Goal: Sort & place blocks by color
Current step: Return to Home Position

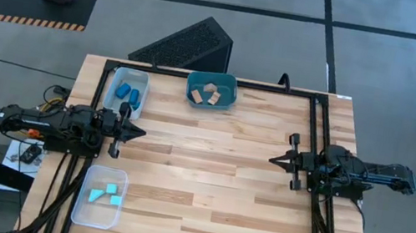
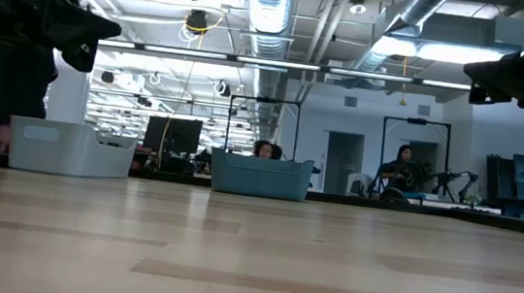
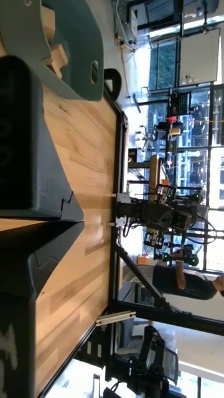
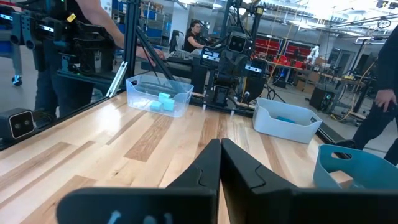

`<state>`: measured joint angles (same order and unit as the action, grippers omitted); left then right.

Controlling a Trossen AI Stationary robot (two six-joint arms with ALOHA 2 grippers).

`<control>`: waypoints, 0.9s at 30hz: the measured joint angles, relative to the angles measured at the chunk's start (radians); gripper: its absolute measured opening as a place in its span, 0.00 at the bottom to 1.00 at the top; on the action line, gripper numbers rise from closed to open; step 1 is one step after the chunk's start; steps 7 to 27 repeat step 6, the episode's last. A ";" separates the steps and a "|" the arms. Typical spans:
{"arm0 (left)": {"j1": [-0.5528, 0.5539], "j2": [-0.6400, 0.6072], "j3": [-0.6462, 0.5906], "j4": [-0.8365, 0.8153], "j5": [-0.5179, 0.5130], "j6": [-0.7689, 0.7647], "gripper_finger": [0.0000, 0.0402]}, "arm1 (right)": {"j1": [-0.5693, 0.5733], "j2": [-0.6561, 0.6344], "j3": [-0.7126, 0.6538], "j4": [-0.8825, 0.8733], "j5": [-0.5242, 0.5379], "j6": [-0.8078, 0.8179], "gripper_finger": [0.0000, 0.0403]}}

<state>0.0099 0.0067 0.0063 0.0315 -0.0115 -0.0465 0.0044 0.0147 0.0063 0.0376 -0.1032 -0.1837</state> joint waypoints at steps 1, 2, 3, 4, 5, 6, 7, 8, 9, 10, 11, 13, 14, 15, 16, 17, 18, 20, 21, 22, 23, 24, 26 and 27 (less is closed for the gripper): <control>0.000 0.000 0.000 0.000 0.000 0.000 0.00 | 0.000 0.000 0.000 0.000 0.000 0.000 0.08; 0.000 0.000 0.000 0.000 0.000 0.000 0.00 | 0.000 0.000 0.000 0.000 0.000 0.000 0.08; 0.000 0.000 0.000 0.000 0.000 0.000 0.00 | 0.000 0.000 0.000 0.000 0.000 0.000 0.08; 0.000 0.000 0.000 0.000 0.000 0.000 0.00 | 0.000 0.000 0.000 0.000 0.000 0.000 0.08; 0.000 0.000 0.000 0.000 0.000 0.000 0.00 | 0.000 0.000 0.000 0.000 0.000 0.000 0.08; 0.000 0.000 0.000 0.000 0.000 0.000 0.00 | 0.000 0.000 0.000 0.000 0.000 0.000 0.08; 0.000 0.000 0.000 0.000 0.000 0.000 0.00 | 0.000 0.000 0.000 0.000 0.000 0.000 0.08; 0.000 0.000 0.000 0.000 0.000 0.000 0.00 | 0.000 0.000 0.000 0.000 0.000 0.000 0.08; 0.000 0.000 0.000 0.000 0.000 0.000 0.00 | 0.000 0.000 0.000 0.000 0.000 0.000 0.08; 0.000 0.000 0.000 0.000 0.000 0.000 0.00 | 0.000 0.000 0.000 0.000 0.000 0.000 0.08; 0.000 0.000 0.000 0.000 0.000 0.000 0.00 | 0.000 0.000 0.000 0.000 0.000 0.000 0.08; 0.000 0.000 0.000 0.000 0.000 0.000 0.00 | 0.000 0.000 0.000 0.000 0.000 0.000 0.08; 0.000 0.000 0.000 0.000 0.000 0.000 0.00 | 0.000 0.000 0.000 0.000 0.000 0.000 0.08; 0.000 0.000 0.000 0.000 0.000 0.000 0.00 | 0.000 0.000 0.000 0.000 0.000 0.000 0.08; 0.000 0.000 0.000 0.000 0.000 0.000 0.00 | 0.000 0.000 0.000 0.000 0.000 0.000 0.08; 0.000 0.000 0.000 0.000 0.000 0.000 0.00 | 0.000 0.000 0.000 0.000 0.000 0.000 0.08; 0.000 0.000 0.000 0.000 0.000 0.000 0.00 | 0.000 0.000 0.000 0.000 0.000 0.000 0.08; 0.000 0.000 0.000 0.000 0.000 0.000 0.00 | 0.000 0.000 0.000 0.000 0.000 0.000 0.08; 0.000 0.000 0.000 0.000 0.000 0.000 0.00 | 0.000 0.000 0.000 0.000 0.000 0.000 0.08; 0.000 0.000 0.000 0.000 0.000 0.000 0.00 | 0.000 0.000 0.000 0.000 0.000 0.000 0.08; 0.000 0.000 0.000 0.000 0.000 0.000 0.00 | 0.000 0.000 0.000 0.000 0.000 0.000 0.08; 0.000 0.000 0.000 0.000 0.000 0.000 0.00 | 0.000 0.000 0.000 0.000 0.000 0.000 0.08; 0.000 0.000 0.000 0.000 0.000 0.000 0.00 | 0.000 0.000 0.000 0.000 0.000 0.000 0.08; 0.000 0.000 0.000 0.000 0.000 0.000 0.00 | 0.000 0.000 0.000 0.000 0.000 0.000 0.08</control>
